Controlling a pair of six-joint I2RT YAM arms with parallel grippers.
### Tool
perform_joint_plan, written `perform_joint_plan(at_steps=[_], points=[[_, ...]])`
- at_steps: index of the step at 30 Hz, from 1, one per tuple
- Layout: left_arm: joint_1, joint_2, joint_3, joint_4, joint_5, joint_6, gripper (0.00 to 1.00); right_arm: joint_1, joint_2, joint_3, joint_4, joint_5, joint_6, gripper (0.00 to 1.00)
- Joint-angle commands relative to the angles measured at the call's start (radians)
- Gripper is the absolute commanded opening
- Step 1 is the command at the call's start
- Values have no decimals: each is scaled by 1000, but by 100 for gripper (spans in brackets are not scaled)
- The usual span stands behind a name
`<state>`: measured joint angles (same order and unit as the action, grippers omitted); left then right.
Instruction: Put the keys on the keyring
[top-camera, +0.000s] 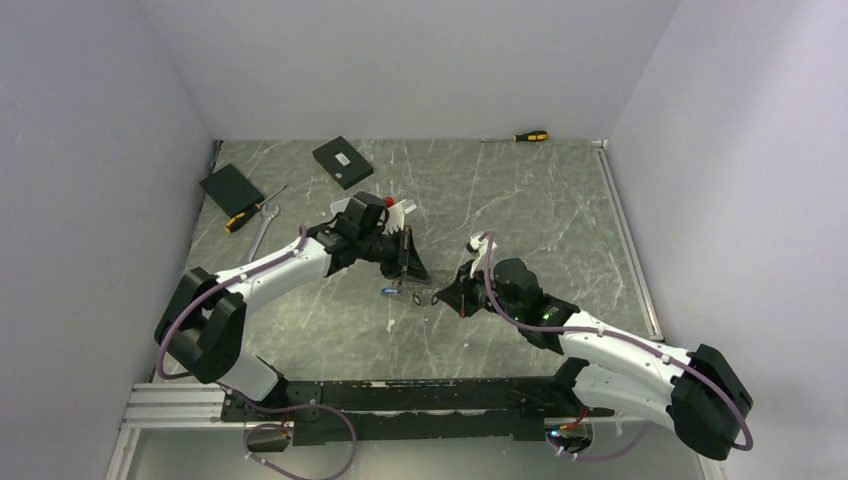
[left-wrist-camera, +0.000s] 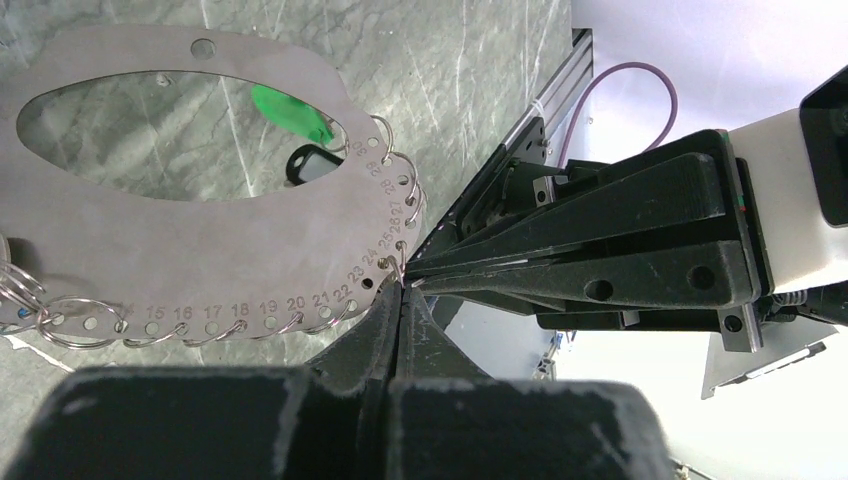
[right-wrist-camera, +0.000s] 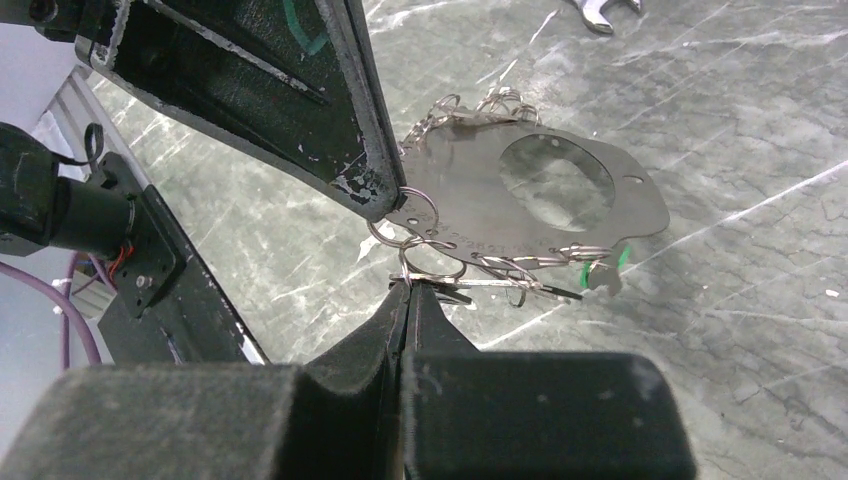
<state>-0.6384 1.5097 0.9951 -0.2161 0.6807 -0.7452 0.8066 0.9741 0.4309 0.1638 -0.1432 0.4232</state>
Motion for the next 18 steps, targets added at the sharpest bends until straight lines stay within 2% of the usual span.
perform_joint_plan(at_steps=[1,18], points=[[-4,-48,-2,50,64,18,0,-3,-8,20,23,36,4,0],[-9,-32,-24,95,65,9,0,-3,22,89,12,-9,-19,0]])
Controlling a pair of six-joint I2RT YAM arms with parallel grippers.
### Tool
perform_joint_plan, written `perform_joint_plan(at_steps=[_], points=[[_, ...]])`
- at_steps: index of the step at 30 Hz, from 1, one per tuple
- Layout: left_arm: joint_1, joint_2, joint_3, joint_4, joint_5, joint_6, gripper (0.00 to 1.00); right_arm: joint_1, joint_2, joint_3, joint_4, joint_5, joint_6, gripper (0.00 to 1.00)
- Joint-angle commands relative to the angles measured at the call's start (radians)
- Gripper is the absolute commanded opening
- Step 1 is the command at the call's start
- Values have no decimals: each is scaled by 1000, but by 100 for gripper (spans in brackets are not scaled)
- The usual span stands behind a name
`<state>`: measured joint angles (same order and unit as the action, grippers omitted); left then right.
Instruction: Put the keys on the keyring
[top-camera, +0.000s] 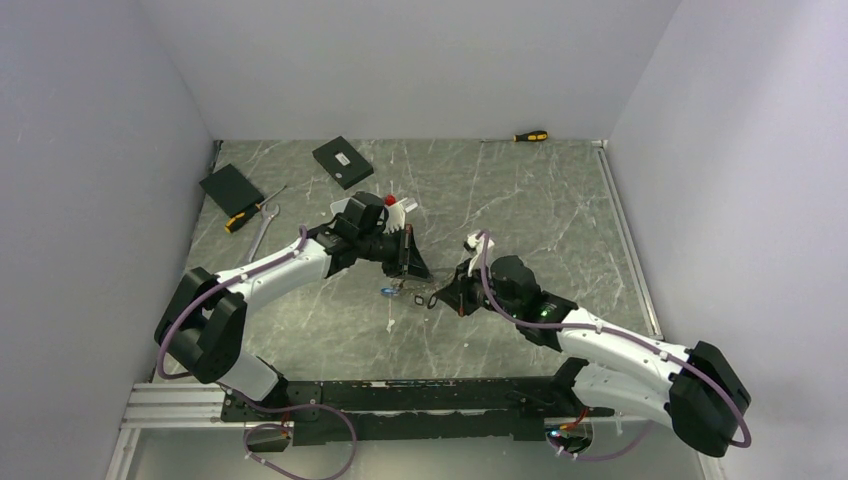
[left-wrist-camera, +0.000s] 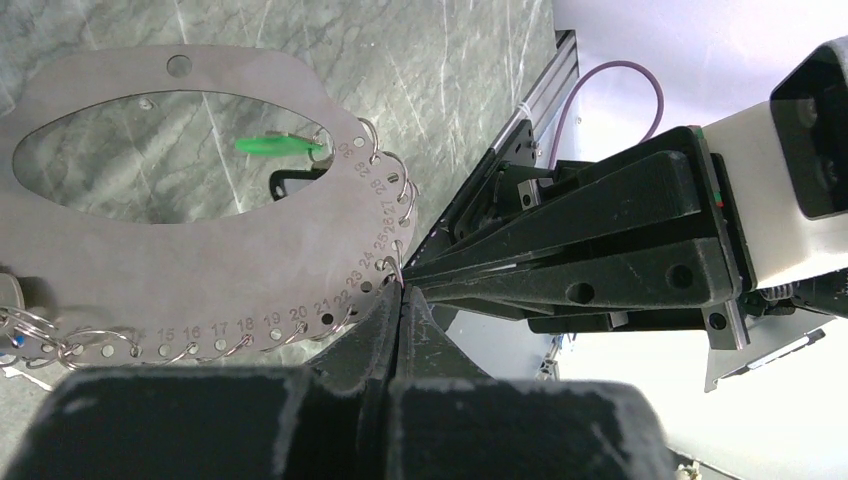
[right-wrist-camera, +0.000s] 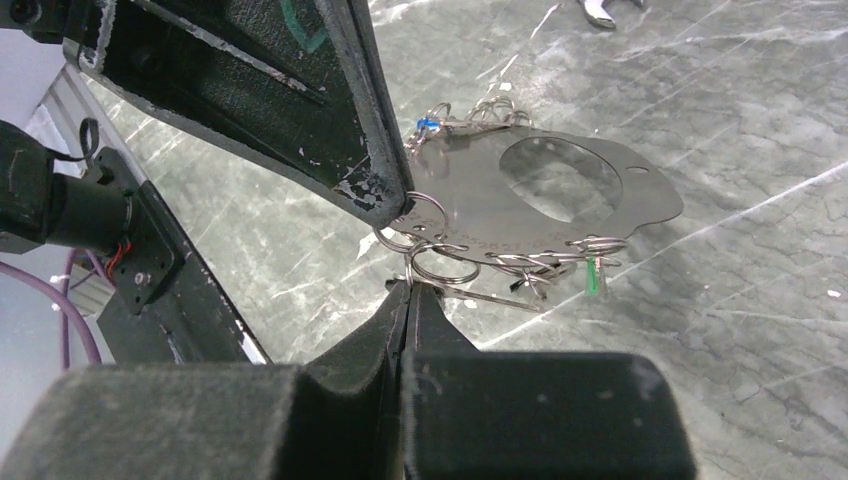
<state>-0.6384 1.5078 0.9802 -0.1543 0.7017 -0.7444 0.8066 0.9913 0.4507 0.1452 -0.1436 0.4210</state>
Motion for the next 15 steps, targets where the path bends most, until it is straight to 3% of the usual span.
perform_joint_plan(at_steps=[1,15], points=[[-9,-30,-8,29,39,13,0,-2,4,72,29,-12,-18,0],[-25,-53,-15,4,33,110,0,-3,-29,113,-40,16,-45,0]])
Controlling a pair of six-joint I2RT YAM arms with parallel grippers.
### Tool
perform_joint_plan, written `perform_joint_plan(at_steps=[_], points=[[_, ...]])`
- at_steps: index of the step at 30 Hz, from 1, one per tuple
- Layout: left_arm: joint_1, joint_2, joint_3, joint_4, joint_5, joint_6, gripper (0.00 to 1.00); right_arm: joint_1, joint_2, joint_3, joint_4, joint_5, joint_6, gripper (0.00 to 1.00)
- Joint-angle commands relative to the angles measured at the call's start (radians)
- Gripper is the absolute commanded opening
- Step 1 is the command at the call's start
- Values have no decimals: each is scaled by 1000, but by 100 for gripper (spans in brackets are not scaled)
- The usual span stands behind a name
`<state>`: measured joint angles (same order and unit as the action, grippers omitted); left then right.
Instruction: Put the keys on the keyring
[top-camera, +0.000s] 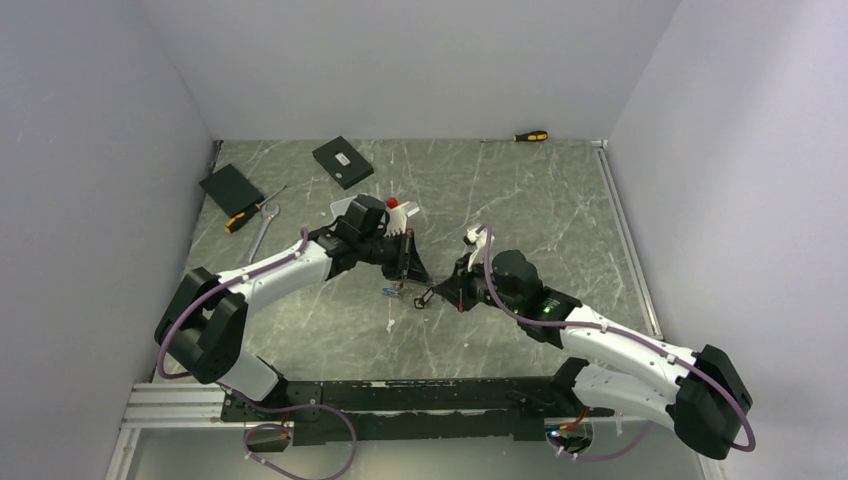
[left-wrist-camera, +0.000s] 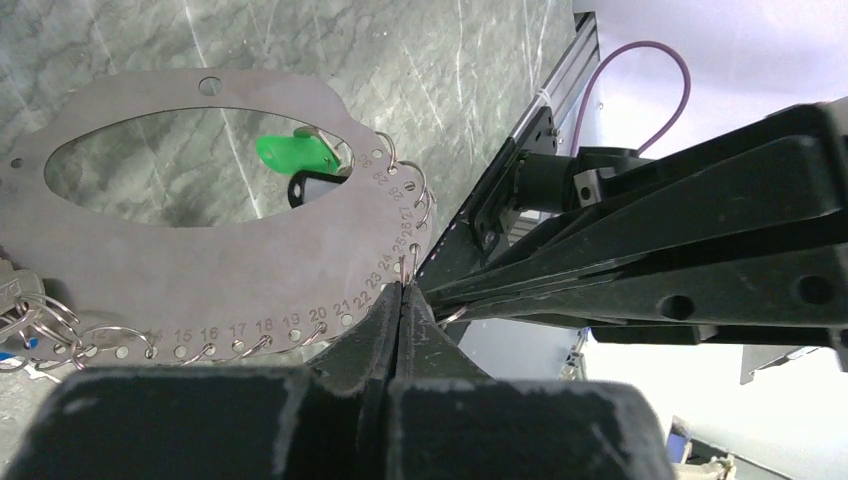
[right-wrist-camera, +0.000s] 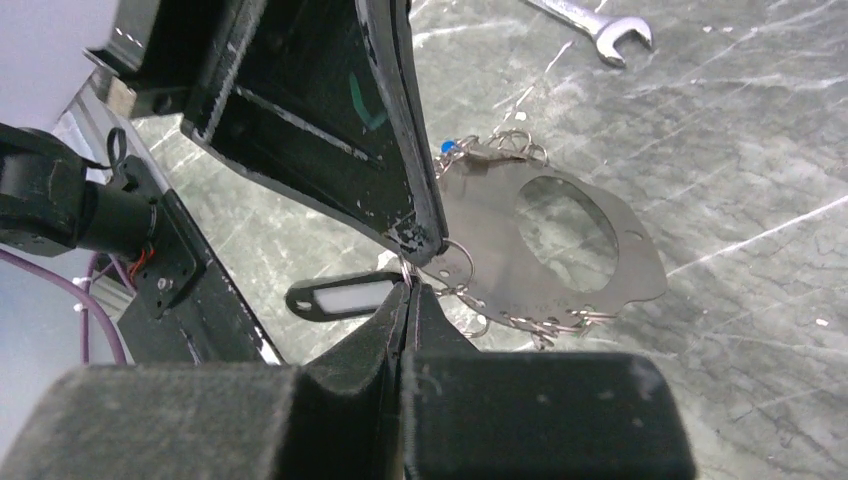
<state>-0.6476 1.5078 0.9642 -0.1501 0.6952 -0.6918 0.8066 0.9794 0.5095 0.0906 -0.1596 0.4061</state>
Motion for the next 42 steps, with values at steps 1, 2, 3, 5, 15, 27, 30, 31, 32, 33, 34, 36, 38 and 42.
perform_joint_plan(at_steps=[1,2,3,5,15,27,30,31,32,33,34,36,38,42], points=[[-18,-57,2,-6,34,67,0,-3,-18,56,15,31,-30,0],[-18,-61,1,-10,29,72,0,-3,-18,58,15,30,-32,0],[-18,-65,0,-10,28,76,0,-3,-16,61,13,28,-32,0],[-20,-69,-4,-7,23,76,0,-3,-9,67,13,22,-33,0],[-26,-86,-38,35,-33,37,0,-2,-16,46,29,-7,-8,0],[-26,-112,-42,10,-113,54,0,-1,-138,-9,-16,-65,20,0],[-26,-119,-43,14,-124,51,0,-1,-179,-16,-52,-58,20,0],[-25,-120,-43,12,-132,47,0,-1,-193,-19,-61,-48,22,0],[-26,-122,-42,15,-139,42,0,-2,-204,-23,-71,-34,23,0],[-26,-122,-42,22,-142,36,0,-1,-211,-25,-77,-24,24,0],[-25,-122,-44,31,-141,32,0,-2,-216,-33,-78,-14,27,0],[-26,-116,-43,51,-129,27,0,-1,-214,-45,-71,-5,37,0],[-25,-116,-50,77,-110,28,0,-1,-209,-60,-62,-9,45,0],[-26,-112,-75,79,-115,86,0,-1,-228,-98,-61,17,68,0]])
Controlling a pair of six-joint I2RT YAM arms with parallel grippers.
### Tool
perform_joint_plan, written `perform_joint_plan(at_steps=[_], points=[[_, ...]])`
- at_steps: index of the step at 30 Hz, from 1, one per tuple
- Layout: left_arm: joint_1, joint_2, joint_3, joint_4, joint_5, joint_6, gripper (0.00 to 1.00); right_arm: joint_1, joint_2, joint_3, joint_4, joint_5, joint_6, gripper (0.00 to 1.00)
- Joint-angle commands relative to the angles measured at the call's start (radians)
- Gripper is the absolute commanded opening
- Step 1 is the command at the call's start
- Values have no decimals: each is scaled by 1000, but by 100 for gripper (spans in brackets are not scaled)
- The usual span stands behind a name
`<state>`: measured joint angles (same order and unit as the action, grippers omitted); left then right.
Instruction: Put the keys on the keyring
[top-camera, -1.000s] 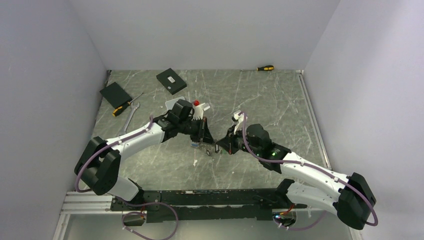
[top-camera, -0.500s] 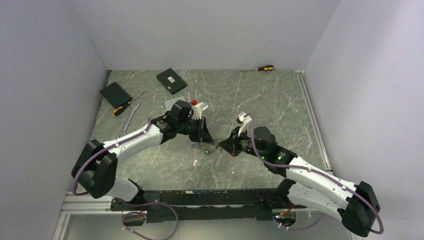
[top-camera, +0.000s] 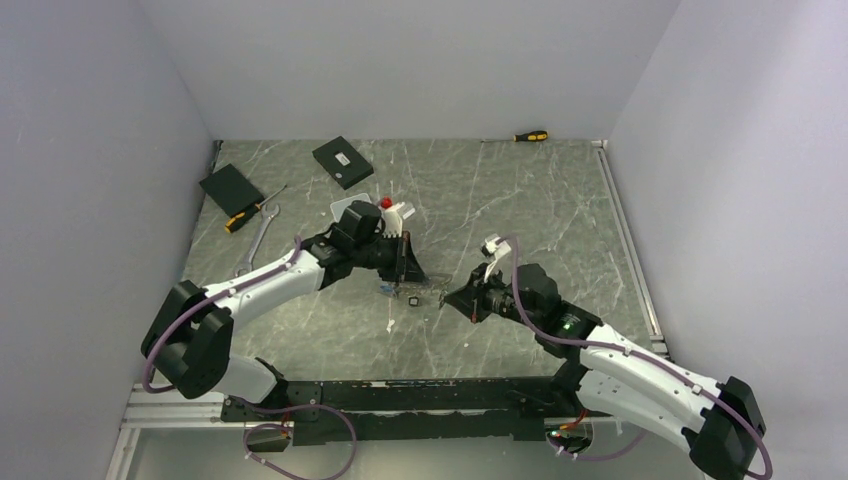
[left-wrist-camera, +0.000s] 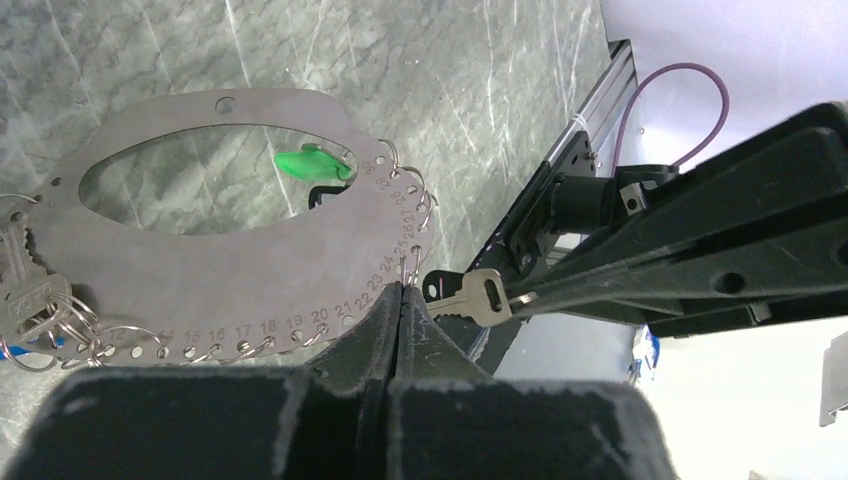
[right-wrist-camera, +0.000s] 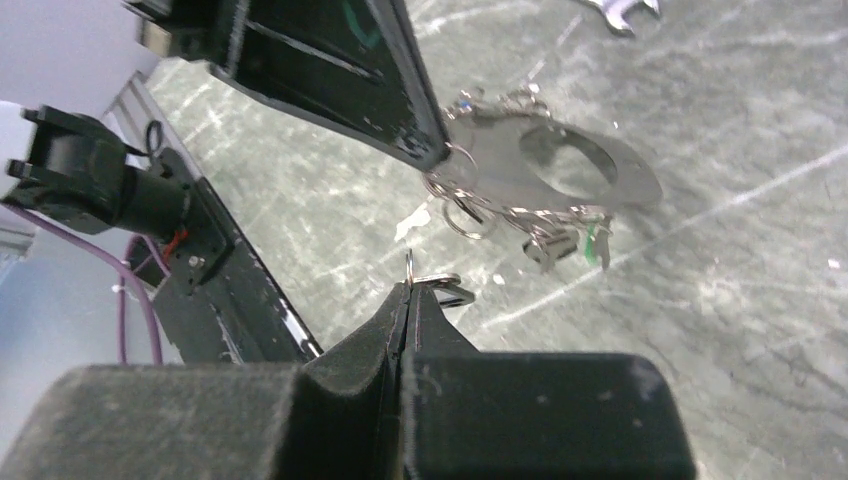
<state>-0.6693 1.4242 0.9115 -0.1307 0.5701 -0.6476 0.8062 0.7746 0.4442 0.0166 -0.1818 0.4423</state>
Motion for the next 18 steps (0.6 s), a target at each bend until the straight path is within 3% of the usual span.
perform_joint_plan(at_steps=[1,9,10,11,12,13,15,18], points=[[-3,-28,-36,67,6,58,0,-1,-30,-42,5,56,36,0],[-5,67,-126,160,-40,167,3,-1,-21,-105,-9,111,71,0],[-5,87,-131,163,-45,176,22,-1,-18,-108,-4,109,73,0],[-6,103,-138,168,-45,177,34,0,-13,-108,-2,108,72,0],[-6,109,-146,171,-50,169,52,-1,-8,-106,-1,108,68,0],[-5,107,-159,178,-55,160,61,-1,-1,-104,-2,109,62,0],[-5,82,-173,190,-66,146,95,-1,12,-98,-2,113,46,0],[-7,28,-155,107,-125,160,98,-1,34,-86,3,117,18,0]])
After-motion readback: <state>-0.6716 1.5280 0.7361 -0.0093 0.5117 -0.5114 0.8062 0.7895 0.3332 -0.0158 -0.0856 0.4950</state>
